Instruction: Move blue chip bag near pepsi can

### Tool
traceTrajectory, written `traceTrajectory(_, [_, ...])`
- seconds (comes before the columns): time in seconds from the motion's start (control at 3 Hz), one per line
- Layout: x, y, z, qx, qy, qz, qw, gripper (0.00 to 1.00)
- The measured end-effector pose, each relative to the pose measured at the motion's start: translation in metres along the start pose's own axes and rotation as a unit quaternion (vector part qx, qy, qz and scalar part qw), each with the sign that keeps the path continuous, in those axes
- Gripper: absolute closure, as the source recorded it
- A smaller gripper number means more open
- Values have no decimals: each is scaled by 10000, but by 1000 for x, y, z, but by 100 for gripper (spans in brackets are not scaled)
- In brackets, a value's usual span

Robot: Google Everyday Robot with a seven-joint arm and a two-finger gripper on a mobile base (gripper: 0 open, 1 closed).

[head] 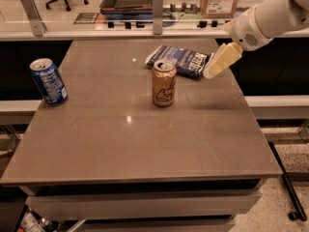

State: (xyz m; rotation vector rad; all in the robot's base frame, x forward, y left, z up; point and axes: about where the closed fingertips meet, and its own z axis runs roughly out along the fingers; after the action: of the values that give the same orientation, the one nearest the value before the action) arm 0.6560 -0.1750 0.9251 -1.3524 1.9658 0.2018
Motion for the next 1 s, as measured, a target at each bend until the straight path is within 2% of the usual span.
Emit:
traceTrajectory(0.33, [16, -9, 30, -172, -432, 167, 9988, 0])
traceTrajectory(1.0, [35, -14, 87, -212, -219, 589, 9978, 0])
